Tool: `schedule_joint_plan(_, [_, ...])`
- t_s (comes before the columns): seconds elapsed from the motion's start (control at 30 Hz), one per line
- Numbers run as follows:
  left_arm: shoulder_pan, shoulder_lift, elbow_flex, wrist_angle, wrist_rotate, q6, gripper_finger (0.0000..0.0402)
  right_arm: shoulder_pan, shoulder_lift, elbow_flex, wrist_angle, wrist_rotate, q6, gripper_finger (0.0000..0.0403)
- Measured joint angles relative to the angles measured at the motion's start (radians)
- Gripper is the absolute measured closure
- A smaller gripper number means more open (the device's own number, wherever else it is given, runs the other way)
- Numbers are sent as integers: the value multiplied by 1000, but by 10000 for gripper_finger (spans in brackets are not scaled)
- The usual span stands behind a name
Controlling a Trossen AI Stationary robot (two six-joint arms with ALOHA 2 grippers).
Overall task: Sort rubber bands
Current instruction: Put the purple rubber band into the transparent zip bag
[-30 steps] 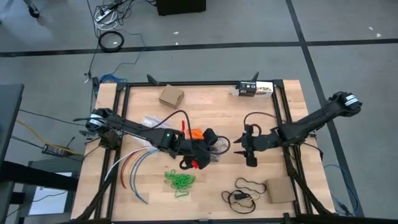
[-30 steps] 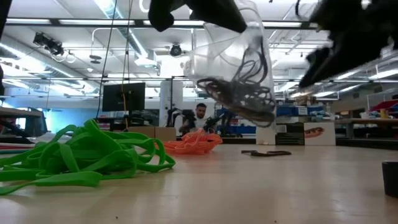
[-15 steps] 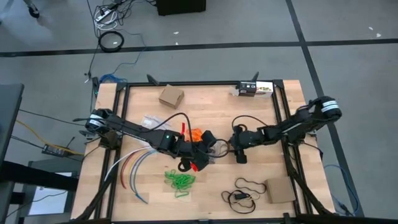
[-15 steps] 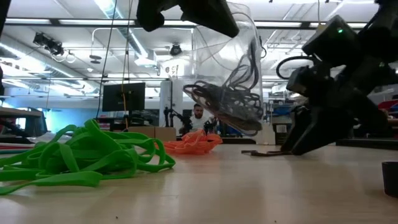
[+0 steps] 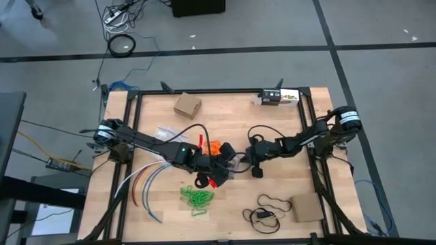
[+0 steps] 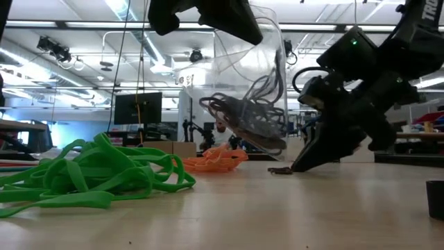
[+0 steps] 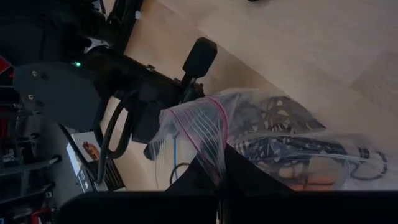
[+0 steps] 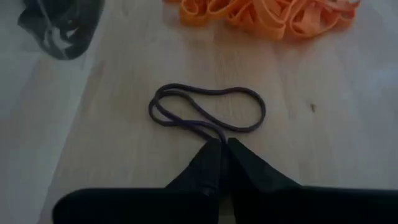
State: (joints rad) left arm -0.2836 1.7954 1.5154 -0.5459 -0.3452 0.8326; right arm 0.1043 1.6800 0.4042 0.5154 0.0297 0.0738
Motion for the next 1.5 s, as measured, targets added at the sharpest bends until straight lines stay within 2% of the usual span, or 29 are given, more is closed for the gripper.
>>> schedule_joint_plan(0.1, [0, 0, 0, 0, 1, 0, 398, 6, -43, -4, -32, -26, 21, 400])
schedule_joint_plan(0.23, [-1, 0, 0, -4, 2, -1, 398, 18, -169, -17, -111, -53, 30, 402])
schedule_joint_plan(0.57, [0, 0, 0, 15, 77, -2, 398, 48, -594, -9, -173, 97, -1, 403])
schedule_joint_plan(0.77, [17, 0, 0, 43, 133, -1, 398, 67, -738, 50, -175, 132, -73, 403])
schedule_joint_plan(0.97, [39, 0, 0, 96, 141, 6, 398, 105, -717, 177, -189, 127, -169, 403])
schedule_joint_plan(1.23, [48, 0, 0, 154, 138, 45, 398, 126, -578, 329, -321, 77, -183, 403])
schedule_joint_plan(1.5, [48, 0, 0, 154, 101, 62, 398, 138, -508, 450, -596, 71, -124, 403])
